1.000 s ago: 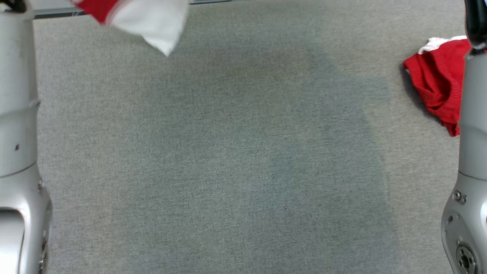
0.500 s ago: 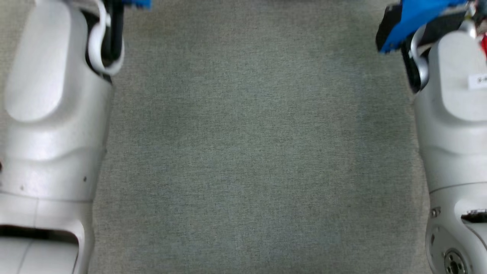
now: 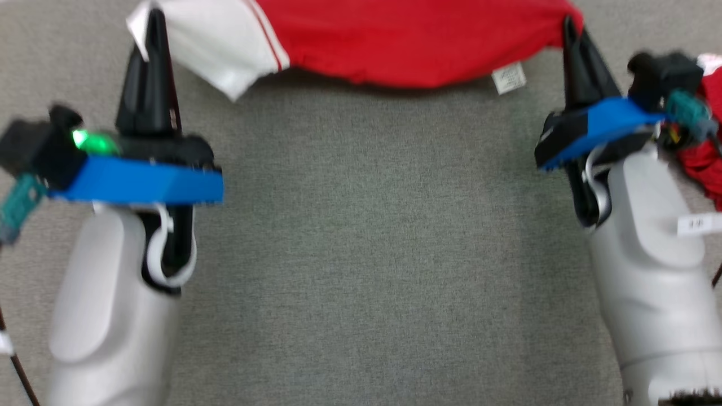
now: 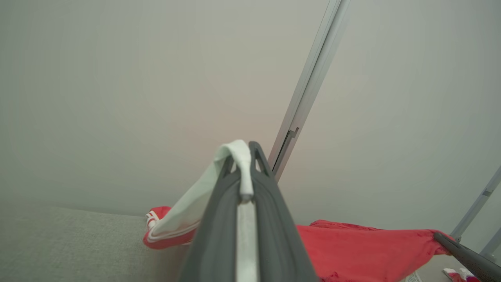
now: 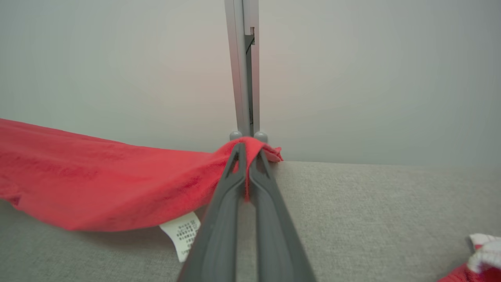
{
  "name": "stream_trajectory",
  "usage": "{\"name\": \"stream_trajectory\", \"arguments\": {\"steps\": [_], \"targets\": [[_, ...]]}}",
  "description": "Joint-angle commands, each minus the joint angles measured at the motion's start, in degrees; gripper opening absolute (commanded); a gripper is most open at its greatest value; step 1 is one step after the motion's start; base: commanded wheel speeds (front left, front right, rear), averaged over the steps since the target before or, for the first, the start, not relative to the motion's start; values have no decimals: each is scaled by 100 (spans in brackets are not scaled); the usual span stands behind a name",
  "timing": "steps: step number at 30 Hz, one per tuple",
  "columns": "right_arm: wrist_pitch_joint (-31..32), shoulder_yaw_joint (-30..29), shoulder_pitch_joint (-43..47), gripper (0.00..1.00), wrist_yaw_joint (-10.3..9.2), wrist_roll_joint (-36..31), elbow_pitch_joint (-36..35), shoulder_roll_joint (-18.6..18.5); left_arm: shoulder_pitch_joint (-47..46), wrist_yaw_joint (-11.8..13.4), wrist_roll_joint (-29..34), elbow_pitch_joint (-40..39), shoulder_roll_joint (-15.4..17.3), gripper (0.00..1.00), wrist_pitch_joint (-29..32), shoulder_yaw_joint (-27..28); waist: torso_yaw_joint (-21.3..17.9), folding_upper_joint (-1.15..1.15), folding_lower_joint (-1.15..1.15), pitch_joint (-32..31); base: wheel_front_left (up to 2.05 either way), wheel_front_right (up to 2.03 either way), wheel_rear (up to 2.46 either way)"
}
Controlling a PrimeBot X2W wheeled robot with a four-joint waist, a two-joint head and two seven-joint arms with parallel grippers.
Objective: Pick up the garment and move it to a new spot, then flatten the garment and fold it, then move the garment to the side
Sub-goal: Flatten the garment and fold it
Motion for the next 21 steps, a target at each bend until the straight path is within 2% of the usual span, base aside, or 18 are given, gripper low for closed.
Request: {"name": "stream_trajectory", "arguments": {"steps": [1, 8, 15, 21], "targets": [[-25, 98, 452, 0, 1, 279, -261, -1, 470, -39, 26, -272, -8, 0, -25, 20, -56, 0, 1, -243, 0, 0, 0], [-25, 167, 1939, 0, 1, 712, -1204, -3, 1956, -12, -53, -901, 10, 0, -26, 9, -12, 0, 1, -1085, 0, 0, 0], [444, 244, 3595, 0, 1, 1118, -2500, -3, 3566, 353, -193, -1869, 94, 0, 112, 129, -65, 0, 1, -1772, 0, 0, 0], [1057, 123, 4820, 0, 1, 1084, -3615, -1, 4644, 619, -195, -2695, 234, 0, 364, 129, 1, 0, 1, -1952, 0, 0, 0]]}}
